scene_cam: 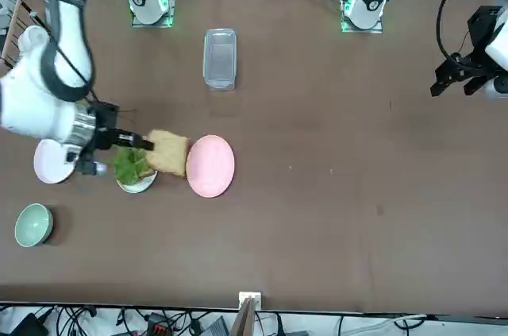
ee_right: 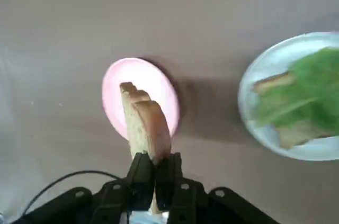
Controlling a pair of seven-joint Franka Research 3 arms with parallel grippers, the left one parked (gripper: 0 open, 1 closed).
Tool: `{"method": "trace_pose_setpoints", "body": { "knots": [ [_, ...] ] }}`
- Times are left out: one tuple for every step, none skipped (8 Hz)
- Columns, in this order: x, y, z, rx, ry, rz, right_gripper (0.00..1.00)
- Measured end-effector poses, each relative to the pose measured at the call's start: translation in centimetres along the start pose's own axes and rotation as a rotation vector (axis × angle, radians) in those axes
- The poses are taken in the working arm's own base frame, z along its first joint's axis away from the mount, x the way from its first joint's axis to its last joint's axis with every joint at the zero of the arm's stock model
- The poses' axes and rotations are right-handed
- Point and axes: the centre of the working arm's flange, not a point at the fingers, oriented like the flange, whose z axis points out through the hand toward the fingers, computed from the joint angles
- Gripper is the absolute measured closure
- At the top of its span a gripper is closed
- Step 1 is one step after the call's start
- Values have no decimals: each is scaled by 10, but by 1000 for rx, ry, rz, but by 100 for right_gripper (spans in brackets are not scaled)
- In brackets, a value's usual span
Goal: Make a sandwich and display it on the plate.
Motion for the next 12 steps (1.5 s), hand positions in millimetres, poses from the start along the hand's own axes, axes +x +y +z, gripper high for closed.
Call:
{"method": "trace_pose_setpoints", "body": {
  "knots": [
    [3,31,-17,9,-7,-42,94],
    [5,63,-30,23,-19,-83,94],
    [8,92,-38,31,-30,-127,94],
    [12,116,-39,31,-39,-165,94],
    [18,133,-32,33,-50,-201,94],
    [23,147,-20,49,-61,-235,94],
    [27,160,-6,68,-70,-262,94],
    [30,173,3,81,-74,-271,94],
    [31,183,8,87,-77,-277,94],
    [32,190,8,91,-77,-285,94],
    [32,195,7,93,-75,-295,94],
    [31,198,5,99,-78,-303,94]
  ]
}}
